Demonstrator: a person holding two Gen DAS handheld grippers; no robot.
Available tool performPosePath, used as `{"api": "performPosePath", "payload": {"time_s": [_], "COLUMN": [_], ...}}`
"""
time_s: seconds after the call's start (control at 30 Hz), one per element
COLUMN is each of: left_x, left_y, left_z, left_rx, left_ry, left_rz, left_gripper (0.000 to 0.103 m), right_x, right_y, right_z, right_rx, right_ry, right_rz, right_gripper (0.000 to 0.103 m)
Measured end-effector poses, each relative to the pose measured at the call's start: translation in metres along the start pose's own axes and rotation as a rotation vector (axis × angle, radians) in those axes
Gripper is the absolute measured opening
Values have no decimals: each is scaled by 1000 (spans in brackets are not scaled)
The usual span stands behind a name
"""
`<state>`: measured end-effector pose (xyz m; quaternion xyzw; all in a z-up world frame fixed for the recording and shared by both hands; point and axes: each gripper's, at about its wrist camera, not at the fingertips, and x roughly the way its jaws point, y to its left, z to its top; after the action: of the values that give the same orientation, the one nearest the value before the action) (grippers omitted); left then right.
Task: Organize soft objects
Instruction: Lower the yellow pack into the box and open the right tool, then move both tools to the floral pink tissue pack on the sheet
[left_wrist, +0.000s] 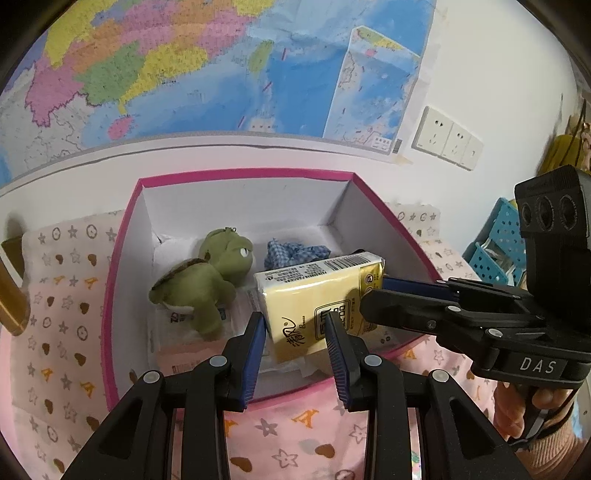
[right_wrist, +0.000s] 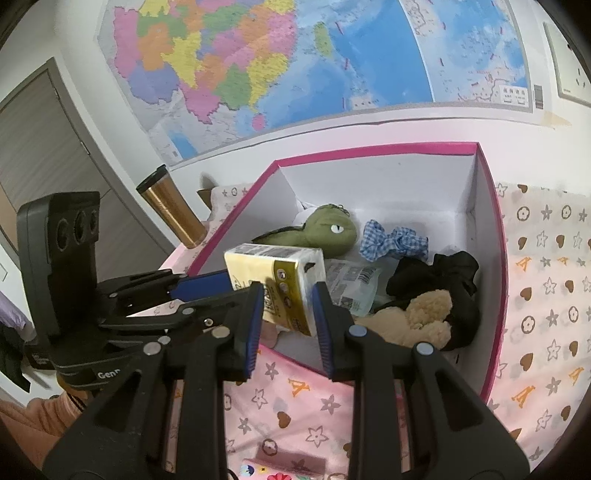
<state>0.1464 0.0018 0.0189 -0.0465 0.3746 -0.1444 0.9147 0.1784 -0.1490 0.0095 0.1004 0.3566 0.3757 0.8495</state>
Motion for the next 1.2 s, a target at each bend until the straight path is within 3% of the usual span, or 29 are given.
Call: {"api": "performPosePath", "payload": {"time_s": [0.73,0.97,1.07,1.2], "left_x": [34,6,-15,-40], "left_y": [17,17,9,-6], "left_z": [2,-6,-13,-29], "left_rx": [-40,-44,-26,5], "left_ry": [76,6,-35,-66], "left_rz": [41,20,-7,-46], "left_gripper": [32,39,45,46], "right_x": [28,3,-14,-33], "right_y": [-13,-12,-6,1], "right_z": [-2,-10,-15,-27], "right_rx": [55,40,19,-5], "right_ry": [61,34,14,9], "right_rz": [10,27,42,59], "right_gripper": [30,31,38,45]}}
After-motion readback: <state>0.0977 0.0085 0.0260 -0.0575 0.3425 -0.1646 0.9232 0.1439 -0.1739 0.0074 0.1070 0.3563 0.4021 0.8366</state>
